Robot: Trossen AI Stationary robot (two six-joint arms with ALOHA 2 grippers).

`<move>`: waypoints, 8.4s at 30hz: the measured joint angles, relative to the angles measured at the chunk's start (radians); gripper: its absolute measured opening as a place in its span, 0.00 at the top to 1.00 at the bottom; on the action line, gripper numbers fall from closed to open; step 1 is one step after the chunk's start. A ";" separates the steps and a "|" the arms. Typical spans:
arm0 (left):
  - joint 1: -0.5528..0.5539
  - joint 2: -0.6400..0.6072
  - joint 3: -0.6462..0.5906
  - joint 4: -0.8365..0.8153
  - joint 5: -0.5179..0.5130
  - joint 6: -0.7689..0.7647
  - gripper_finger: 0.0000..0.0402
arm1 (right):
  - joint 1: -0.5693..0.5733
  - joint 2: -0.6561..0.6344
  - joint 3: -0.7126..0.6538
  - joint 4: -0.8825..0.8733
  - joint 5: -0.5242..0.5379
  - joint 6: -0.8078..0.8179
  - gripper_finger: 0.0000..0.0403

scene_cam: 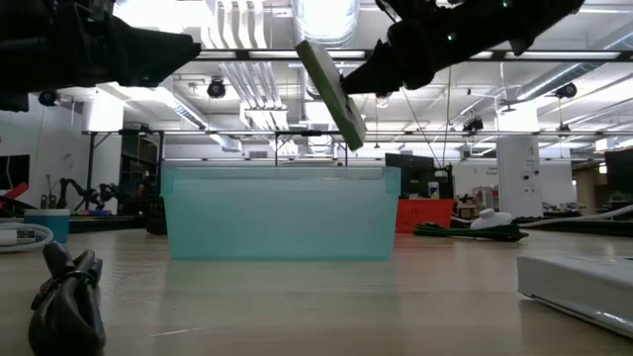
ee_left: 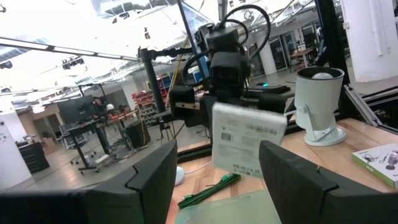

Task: Pick and place items into bin
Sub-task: Put the top white card reader box into the black bin

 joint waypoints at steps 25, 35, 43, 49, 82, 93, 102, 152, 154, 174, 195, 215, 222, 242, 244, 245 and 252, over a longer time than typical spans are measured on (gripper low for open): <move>0.000 0.095 0.049 0.024 0.005 -0.009 0.47 | -0.001 0.000 -0.030 0.108 0.187 -0.031 0.98; 0.000 0.170 0.061 0.025 0.007 -0.004 0.47 | -0.001 0.000 -0.030 0.109 0.213 -0.049 0.98; 0.000 0.271 0.105 0.040 0.013 0.010 0.47 | -0.001 0.000 -0.030 0.131 0.212 -0.055 0.98; 0.000 0.336 0.176 0.065 0.012 0.052 0.47 | -0.001 0.000 -0.030 0.169 0.212 -0.054 0.98; 0.037 0.897 0.543 0.500 -0.177 0.058 0.47 | -0.003 0.000 -0.031 0.390 0.314 -0.162 0.98; 0.042 0.891 0.554 0.499 -0.227 0.079 0.52 | -0.003 0.000 -0.031 0.390 0.314 -0.162 0.98; 0.047 0.880 0.554 0.488 -0.269 0.077 0.84 | -0.004 0.000 -0.031 0.392 0.312 -0.163 0.98; 0.043 0.637 0.362 0.308 -0.438 0.179 0.96 | 0.183 -0.149 -0.166 0.049 -0.113 -0.101 0.67; 0.043 0.637 0.359 0.304 -0.437 0.179 0.96 | 0.182 -0.166 -0.184 0.048 -0.113 -0.096 0.69; 0.043 0.632 0.353 0.277 -0.439 0.179 0.96 | 0.182 -0.424 -0.392 0.153 -0.116 -0.104 0.80; 0.047 0.436 0.413 -0.147 -0.521 0.118 0.96 | 0.182 -0.423 -0.384 0.150 -0.106 -0.072 0.83; 0.050 0.259 0.471 -0.639 -0.522 -0.126 0.96 | 0.180 -0.426 -0.384 0.150 -0.061 -0.051 0.84; 0.091 0.263 0.488 -0.679 -0.518 -0.110 0.96 | 0.180 -0.426 -0.385 0.150 -0.056 -0.053 0.84; 0.284 0.329 0.725 -1.111 -0.470 -0.162 0.96 | 0.180 -0.426 -0.385 0.149 -0.053 -0.085 0.85; 0.306 0.349 0.748 -1.138 -0.441 -0.163 0.96 | 0.180 -0.426 -0.385 0.149 -0.053 -0.085 0.85; 0.316 0.358 0.759 -1.163 -0.430 -0.163 0.96 | 0.180 -0.426 -0.385 0.149 -0.053 -0.085 0.86; 0.381 0.424 0.853 -1.350 -0.414 -0.273 0.96 | 0.180 -0.426 -0.385 0.145 -0.053 -0.083 0.85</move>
